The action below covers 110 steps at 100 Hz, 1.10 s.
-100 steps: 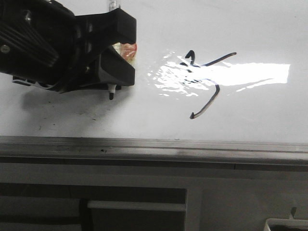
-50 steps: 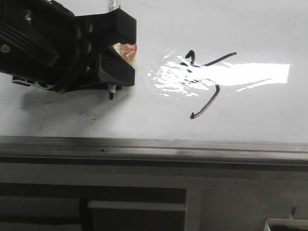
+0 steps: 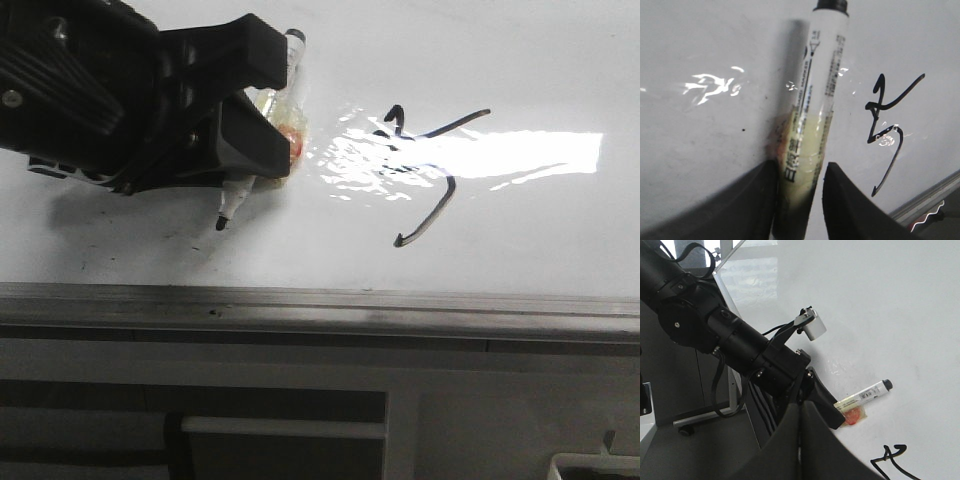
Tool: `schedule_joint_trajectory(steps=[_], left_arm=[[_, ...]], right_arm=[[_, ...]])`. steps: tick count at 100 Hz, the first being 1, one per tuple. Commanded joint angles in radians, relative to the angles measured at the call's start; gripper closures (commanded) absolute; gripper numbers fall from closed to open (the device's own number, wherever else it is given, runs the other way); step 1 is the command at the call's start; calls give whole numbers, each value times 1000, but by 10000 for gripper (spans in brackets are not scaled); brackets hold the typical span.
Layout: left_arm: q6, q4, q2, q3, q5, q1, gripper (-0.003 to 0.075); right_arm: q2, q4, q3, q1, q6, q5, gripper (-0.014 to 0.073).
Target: Write number 5 on whiteboard
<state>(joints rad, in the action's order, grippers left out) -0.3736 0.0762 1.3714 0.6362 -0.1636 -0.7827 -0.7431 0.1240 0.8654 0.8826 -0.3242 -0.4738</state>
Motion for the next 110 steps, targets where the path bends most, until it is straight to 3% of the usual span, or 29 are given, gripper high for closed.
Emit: schedule_joint_trajectory(steps=[1, 26, 52, 91, 100, 110], left_arm=[[-1, 33, 9, 8, 51, 17, 463], [-1, 33, 9, 8, 41, 17, 256], [-1, 21, -12, 14, -6, 17, 204], [-1, -176, -283, 21, 98, 17, 214], [1, -243, -365, 21, 119, 17, 282], [1, -340, -480, 21, 164, 17, 442]], right_arm=[[6, -6, 32, -9, -2, 86, 654], [6, -6, 32, -9, -2, 89, 654], [6, -12, 32, -9, -2, 118, 654], [65, -53, 32, -9, -2, 126, 654], [102, -82, 31, -9, -2, 94, 654], [155, -148, 18, -9, -2, 39, 653]])
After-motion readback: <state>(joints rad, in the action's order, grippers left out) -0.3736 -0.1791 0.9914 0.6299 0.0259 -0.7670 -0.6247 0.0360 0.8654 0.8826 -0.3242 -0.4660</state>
